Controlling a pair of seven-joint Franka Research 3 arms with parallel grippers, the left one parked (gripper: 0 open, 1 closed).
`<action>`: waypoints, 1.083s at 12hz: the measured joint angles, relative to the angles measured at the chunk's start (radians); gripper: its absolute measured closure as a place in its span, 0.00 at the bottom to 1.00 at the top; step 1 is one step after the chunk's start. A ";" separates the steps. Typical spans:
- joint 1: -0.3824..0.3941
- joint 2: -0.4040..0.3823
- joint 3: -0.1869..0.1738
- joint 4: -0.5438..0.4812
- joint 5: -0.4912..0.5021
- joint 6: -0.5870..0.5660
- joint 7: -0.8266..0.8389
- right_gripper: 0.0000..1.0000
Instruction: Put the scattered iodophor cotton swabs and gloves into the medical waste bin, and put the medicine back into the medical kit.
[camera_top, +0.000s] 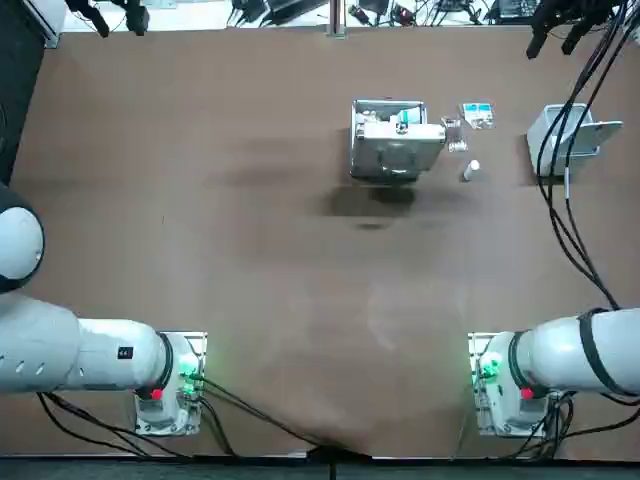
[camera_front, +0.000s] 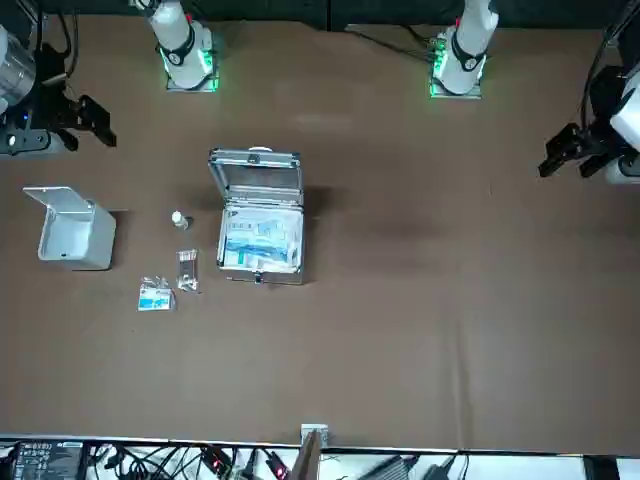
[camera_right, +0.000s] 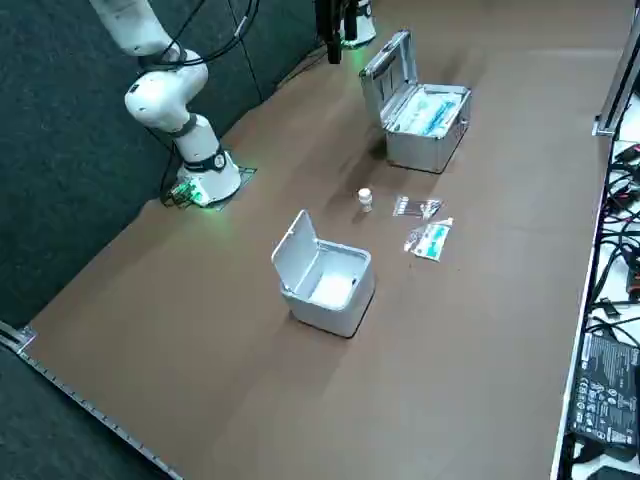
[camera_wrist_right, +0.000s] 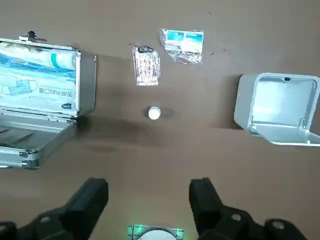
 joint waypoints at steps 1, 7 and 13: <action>0.000 0.000 0.000 0.000 0.000 0.000 0.000 0.00; 0.000 0.005 0.000 0.001 0.000 0.005 0.002 0.00; -0.001 0.134 -0.001 -0.001 -0.001 0.160 0.005 0.00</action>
